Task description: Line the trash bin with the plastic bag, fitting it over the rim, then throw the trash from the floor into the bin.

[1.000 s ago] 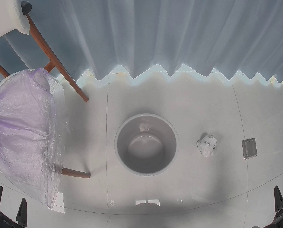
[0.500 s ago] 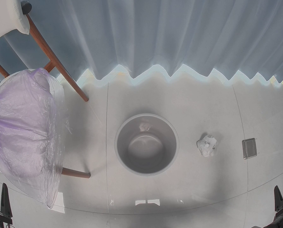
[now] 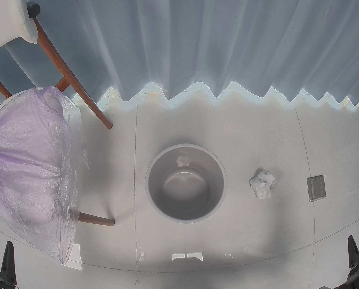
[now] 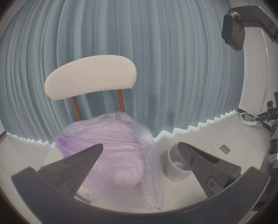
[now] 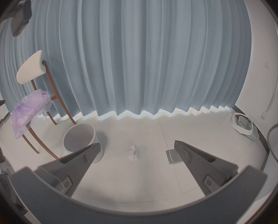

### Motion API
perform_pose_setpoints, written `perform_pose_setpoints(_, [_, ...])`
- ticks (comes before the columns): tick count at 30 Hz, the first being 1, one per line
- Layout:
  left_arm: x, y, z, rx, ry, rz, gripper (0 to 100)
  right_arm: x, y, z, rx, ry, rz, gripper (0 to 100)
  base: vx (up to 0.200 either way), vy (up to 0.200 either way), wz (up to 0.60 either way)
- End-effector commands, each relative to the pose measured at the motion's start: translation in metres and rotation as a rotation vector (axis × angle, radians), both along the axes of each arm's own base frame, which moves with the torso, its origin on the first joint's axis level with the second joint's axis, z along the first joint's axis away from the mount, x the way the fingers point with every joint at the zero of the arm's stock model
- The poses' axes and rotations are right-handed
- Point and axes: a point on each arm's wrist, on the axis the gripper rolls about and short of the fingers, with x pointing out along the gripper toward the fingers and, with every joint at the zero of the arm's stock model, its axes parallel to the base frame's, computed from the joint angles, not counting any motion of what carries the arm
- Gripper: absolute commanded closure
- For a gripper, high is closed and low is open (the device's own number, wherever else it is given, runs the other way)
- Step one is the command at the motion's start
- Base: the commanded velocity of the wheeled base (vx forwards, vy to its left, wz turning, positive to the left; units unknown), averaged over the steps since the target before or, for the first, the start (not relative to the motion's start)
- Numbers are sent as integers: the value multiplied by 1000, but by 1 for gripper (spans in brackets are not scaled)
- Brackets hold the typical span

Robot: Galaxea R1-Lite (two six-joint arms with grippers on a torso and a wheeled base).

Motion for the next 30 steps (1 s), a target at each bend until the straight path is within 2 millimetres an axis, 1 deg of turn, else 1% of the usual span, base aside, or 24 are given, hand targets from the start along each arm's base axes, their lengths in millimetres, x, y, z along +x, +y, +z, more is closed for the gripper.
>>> perform_pose_setpoints(1, [5, 2, 16, 1, 30, -70, 0, 0, 0, -5, 0, 1, 0, 0, 0, 0, 0])
perform_pose_setpoints(4, [7, 3, 27, 4, 37, -115, 0, 0, 0, -5, 0, 1, 0, 0, 0, 0, 0])
perform_pose_setpoints(9, [19, 2, 49, 11, 82, -184, 0, 0, 0, -5, 0, 1, 0, 0, 0, 0, 0])
perform_pose_setpoints(13, [28, 1, 63, 22, 109, -322, 0, 0, 0, -5, 0, 1, 0, 0, 0, 0, 0])
perform_pose_setpoints(14, [28, 1, 64, 22, 109, -325, 0, 0, 0, -5, 0, 1, 0, 0, 0, 0, 0])
perform_pose_setpoints(16, [35, -2, 73, 30, 131, -388, 0, 0, 0, -5, 0, 1, 0, 0, 0, 0, 0])
perform_pose_setpoints(20, [45, -7, 80, 39, 168, -429, 0, 0, 0, -5, 0, 1, 0, 0, 0, 0, 0])
perform_pose_setpoints(23, [53, -13, 84, 46, 207, -537, 0, 0, 0, -5, 0, 1, 0, 0, 0, 0, 0])
perform_pose_setpoints(25, [55, -16, 83, 44, 232, -600, 0, 0, 0, -5, 0, 1, 0, 0, 0, 0, 0])
perform_pose_setpoints(27, [58, -18, 83, 50, 246, -625, 0, 0, 0, -5, 0, 1, 0, 0, 0, 0, 0])
perform_pose_setpoints(30, [65, -24, 84, 64, 287, -692, 0, 0, 0, -5, 0, 1, 0, 0, 0, 0, 0])
